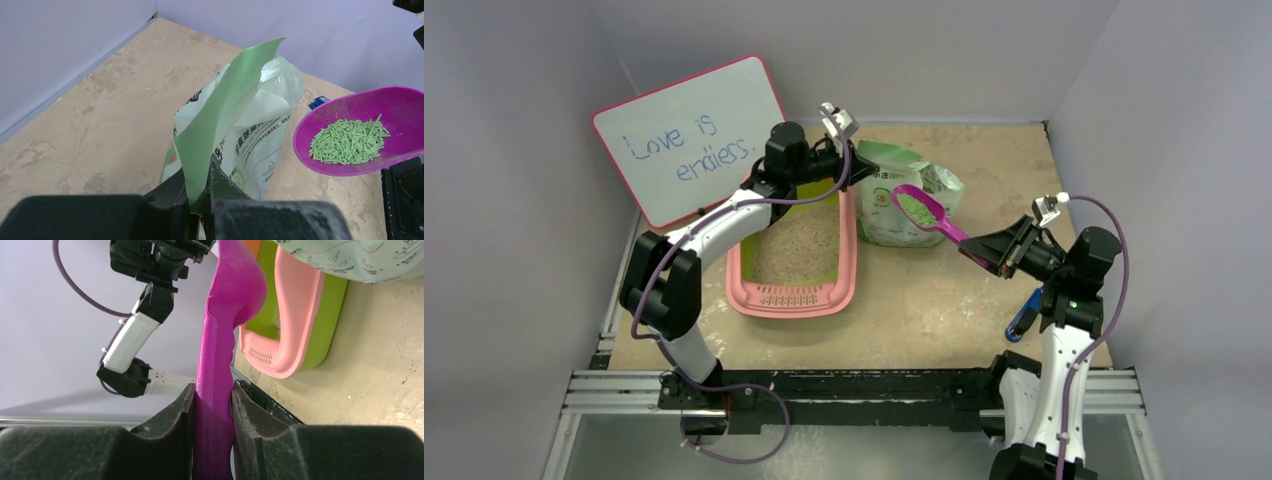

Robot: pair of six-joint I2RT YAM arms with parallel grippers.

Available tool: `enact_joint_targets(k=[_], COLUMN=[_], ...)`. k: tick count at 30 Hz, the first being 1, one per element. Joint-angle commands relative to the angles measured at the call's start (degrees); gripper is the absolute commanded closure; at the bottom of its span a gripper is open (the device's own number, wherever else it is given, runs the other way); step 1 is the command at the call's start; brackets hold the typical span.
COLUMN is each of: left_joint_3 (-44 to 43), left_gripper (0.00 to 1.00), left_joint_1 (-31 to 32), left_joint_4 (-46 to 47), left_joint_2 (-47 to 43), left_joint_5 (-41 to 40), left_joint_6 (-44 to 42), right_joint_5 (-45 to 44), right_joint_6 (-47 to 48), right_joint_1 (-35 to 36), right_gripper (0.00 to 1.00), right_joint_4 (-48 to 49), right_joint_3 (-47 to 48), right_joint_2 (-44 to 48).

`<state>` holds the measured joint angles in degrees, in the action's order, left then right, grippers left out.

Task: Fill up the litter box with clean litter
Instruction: Pour the cat litter into the litter box.

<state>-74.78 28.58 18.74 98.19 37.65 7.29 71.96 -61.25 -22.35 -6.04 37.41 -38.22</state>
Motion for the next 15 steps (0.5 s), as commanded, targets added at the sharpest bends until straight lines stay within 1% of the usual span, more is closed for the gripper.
enact_joint_targets(k=[1, 7, 15], left_joint_3=[-3.49, -4.07, -3.42], left_gripper=[1.0, 1.0, 1.0], left_joint_1=[-1.24, -1.24, -1.25], left_joint_4=[5.8, 4.91, 4.73], left_joint_2=[-1.7, -1.55, -2.03], left_joint_5=[-2.1, -1.72, -2.29], left_joint_6=[-1.62, -1.85, -1.65], right_joint_5=[2.04, 0.49, -9.31], right_joint_6=[3.42, 4.97, 4.37], right_joint_1=[1.61, 5.07, 17.44], right_gripper=[1.0, 1.0, 1.0], right_joint_4=[-2.61, -4.7, -1.81], right_joint_3=[2.83, 1.46, 3.03], right_joint_2=[0.62, 0.15, -4.71])
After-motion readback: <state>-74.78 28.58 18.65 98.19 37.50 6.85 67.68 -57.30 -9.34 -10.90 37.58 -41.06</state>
